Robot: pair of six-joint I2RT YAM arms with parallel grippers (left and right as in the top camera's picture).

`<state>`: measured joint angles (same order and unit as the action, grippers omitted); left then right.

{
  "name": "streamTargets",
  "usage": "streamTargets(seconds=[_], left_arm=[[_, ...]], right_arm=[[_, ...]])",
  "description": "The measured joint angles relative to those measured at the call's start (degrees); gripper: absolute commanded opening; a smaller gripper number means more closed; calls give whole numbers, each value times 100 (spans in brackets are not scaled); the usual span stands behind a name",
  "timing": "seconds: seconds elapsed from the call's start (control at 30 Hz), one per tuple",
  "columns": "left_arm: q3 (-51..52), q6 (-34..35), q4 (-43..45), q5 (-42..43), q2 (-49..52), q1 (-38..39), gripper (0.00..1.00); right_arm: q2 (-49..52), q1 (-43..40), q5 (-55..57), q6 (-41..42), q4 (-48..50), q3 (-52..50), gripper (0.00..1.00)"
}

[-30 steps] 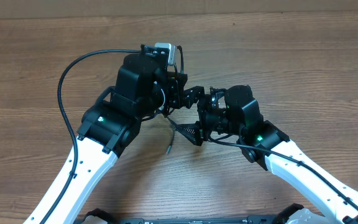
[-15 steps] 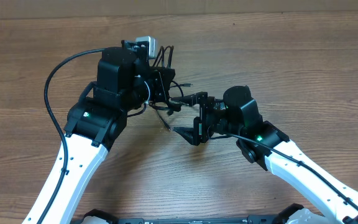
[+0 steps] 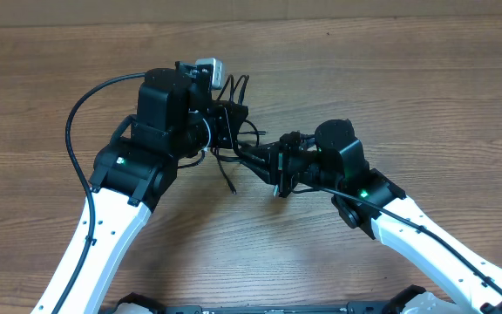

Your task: Untangle cables

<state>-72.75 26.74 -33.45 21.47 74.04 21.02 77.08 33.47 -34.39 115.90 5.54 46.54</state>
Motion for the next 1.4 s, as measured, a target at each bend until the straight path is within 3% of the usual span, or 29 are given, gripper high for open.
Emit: streamTargets(seconds=[0.53, 0.87, 1.4], left_arm=[[0, 9, -140, -83, -2, 0, 4], [-4, 841, -1082, -1478, -7, 0, 4], [-7, 962, -1731, -2044, 0, -2, 4]], right_arm=[[0, 0, 31, -46, -153, 0, 4], [2, 144, 37, -1167, -267, 0, 4], [15, 144, -323, -2041, 894, -22, 4]])
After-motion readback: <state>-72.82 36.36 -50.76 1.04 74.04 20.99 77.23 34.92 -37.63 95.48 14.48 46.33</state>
